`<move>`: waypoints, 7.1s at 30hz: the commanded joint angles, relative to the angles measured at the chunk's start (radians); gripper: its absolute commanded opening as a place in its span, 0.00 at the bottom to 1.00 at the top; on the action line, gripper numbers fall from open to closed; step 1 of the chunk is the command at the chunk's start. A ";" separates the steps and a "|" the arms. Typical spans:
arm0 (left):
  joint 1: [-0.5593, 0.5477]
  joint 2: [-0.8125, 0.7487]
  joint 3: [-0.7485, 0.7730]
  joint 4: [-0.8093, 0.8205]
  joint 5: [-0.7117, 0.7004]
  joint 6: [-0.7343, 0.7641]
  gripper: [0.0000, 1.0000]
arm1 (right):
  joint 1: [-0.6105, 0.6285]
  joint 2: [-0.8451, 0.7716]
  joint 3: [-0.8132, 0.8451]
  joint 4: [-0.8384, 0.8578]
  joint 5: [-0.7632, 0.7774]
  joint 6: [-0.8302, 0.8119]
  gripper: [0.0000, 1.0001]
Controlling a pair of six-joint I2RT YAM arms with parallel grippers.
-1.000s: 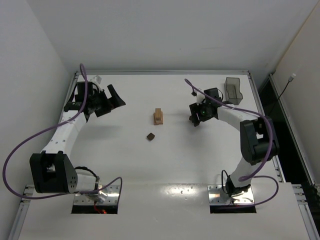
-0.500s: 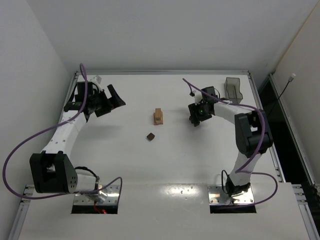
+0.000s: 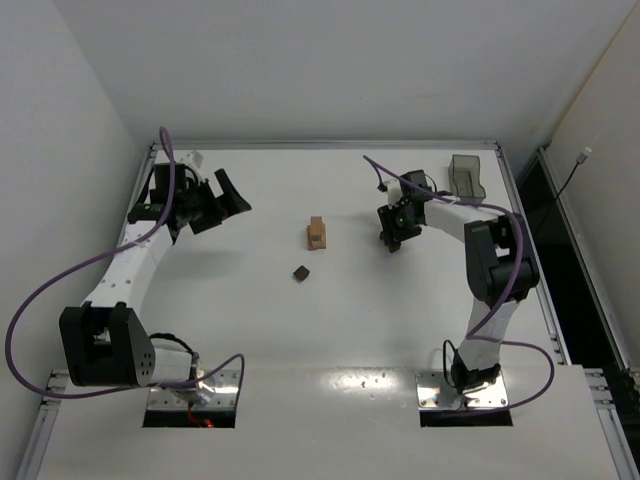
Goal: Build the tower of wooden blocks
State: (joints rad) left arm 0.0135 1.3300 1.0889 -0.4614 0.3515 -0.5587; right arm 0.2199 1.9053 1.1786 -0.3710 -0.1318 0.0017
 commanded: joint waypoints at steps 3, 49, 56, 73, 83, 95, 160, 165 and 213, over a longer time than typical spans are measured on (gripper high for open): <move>0.013 0.000 -0.001 0.029 0.012 -0.009 0.99 | 0.009 0.014 0.053 -0.014 0.023 0.012 0.30; 0.013 -0.025 -0.046 -0.020 -0.177 -0.050 0.99 | 0.453 0.142 0.696 -0.352 0.389 0.741 0.00; 0.013 -0.025 -0.055 -0.010 -0.177 -0.060 0.99 | 0.481 0.184 0.696 -0.352 0.426 0.732 0.00; 0.013 -0.066 -0.073 0.001 -0.137 -0.070 0.99 | 0.521 0.232 0.731 -0.341 0.477 0.761 0.00; 0.013 -0.066 -0.083 0.010 -0.128 -0.070 0.99 | 0.521 0.250 0.744 -0.341 0.468 0.794 0.00; 0.013 -0.066 -0.083 0.020 -0.128 -0.079 0.99 | 0.512 0.250 0.742 -0.371 0.492 0.896 0.00; 0.013 -0.066 -0.083 0.029 -0.100 -0.089 0.99 | 0.493 0.250 0.685 -0.298 0.400 0.739 0.93; 0.013 -0.066 -0.102 0.020 -0.100 -0.070 0.99 | 0.493 0.152 0.647 -0.253 0.382 0.661 0.95; -0.346 0.632 0.476 -0.112 -0.246 0.109 0.18 | 0.182 -0.764 -0.062 -0.183 0.396 -0.037 0.54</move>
State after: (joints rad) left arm -0.3107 1.9419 1.5162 -0.5743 0.1108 -0.4557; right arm 0.4137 1.1378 1.0752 -0.5488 0.2947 -0.0345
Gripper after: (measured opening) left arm 0.174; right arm 0.535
